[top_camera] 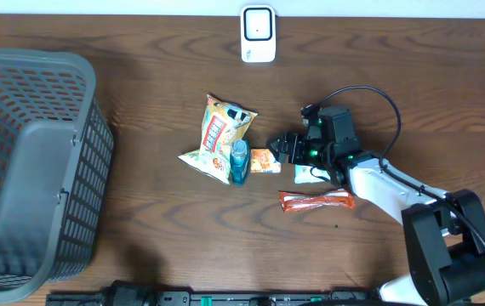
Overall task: Scan the item barcode
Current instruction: 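Reach the right gripper toward the orange box beside the teal bottle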
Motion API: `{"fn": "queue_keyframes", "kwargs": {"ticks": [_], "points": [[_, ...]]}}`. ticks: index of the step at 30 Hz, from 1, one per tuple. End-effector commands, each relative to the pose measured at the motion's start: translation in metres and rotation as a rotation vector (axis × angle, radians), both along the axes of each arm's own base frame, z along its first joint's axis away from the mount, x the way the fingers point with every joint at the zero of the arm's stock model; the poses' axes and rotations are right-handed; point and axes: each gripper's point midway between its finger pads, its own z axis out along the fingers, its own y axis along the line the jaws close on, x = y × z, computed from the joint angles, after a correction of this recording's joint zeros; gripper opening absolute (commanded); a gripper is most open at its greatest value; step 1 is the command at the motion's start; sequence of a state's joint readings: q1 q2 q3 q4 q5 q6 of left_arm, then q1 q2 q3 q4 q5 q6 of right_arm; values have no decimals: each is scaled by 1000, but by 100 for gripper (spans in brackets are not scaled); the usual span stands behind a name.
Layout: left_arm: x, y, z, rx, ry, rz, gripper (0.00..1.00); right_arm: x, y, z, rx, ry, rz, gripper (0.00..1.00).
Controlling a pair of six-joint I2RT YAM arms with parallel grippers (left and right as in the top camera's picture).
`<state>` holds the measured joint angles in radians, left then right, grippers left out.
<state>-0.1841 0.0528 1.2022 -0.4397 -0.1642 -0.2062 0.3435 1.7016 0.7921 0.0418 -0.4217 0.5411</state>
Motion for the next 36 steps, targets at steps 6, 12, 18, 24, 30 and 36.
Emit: {"fn": "queue_keyframes", "kwargs": {"ticks": [6, 12, 18, 24, 30, 36], "points": [[-15, 5, -3, -18, -47, 13, 98, -1, -3, -25, -47, 61, -35, 79], [-15, 5, -2, -19, -50, 13, 98, -3, 2, -49, -31, 103, -12, 71], [-15, 5, -2, -18, -50, 14, 98, -17, 13, -57, 14, 147, 72, 69], [-15, 14, -4, -50, -44, 55, 98, -27, 7, -65, -17, 189, 82, 64], [-16, 27, -6, -97, -36, 118, 98, -32, 4, -68, -33, 202, 96, 45], [-17, 27, -6, -97, -37, 118, 98, -40, 1, -73, -53, 228, 114, 13]]}}
